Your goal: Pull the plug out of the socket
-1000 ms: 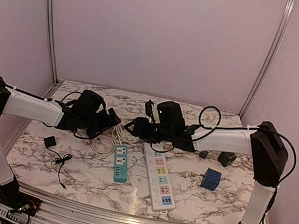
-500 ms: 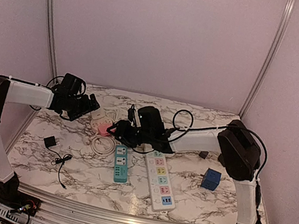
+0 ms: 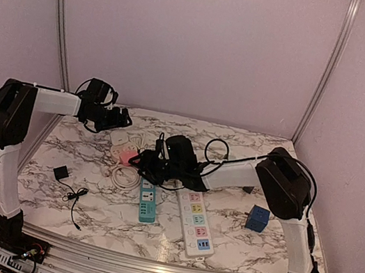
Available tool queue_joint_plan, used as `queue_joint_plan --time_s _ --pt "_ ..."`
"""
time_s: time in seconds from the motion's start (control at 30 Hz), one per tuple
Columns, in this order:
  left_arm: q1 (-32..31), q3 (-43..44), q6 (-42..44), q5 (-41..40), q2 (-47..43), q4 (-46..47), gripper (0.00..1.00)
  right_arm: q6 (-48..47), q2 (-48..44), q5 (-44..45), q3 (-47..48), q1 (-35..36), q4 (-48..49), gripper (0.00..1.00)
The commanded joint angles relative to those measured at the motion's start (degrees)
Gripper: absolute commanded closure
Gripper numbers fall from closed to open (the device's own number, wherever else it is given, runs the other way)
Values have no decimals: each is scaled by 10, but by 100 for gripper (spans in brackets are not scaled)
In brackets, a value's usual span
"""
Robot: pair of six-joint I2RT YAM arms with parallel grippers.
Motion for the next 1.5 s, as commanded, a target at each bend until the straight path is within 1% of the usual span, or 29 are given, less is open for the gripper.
queue_joint_plan --time_s 0.0,0.1,0.27,0.33,0.43,0.53,0.6,0.67,0.8,1.23,1.47 --pt "9 25 72 18 30 -61 9 18 14 12 15 6 14 38" --pt "19 27 89 30 31 -64 13 16 17 15 16 6 11 39" --pt "25 43 111 79 42 -83 21 16 29 14 24 6 13 39" --pt "25 48 117 95 47 -87 27 15 34 15 28 6 12 39" --pt "25 52 117 107 52 -94 39 15 39 13 32 6 12 40" --pt "25 57 119 110 57 -103 45 12 40 11 33 6 11 40" --pt "26 58 122 111 60 -107 46 11 41 10 33 5 13 40" --pt "26 57 122 113 60 -110 50 8 40 9 33 4 12 40" --pt "26 49 118 114 54 -110 55 5 41 8 33 3 13 40" --pt "26 -29 84 102 -5 -73 72 -13 41 9 33 -8 6 40" --pt "26 -115 46 103 -58 -21 77 -30 39 11 33 -15 -3 40"
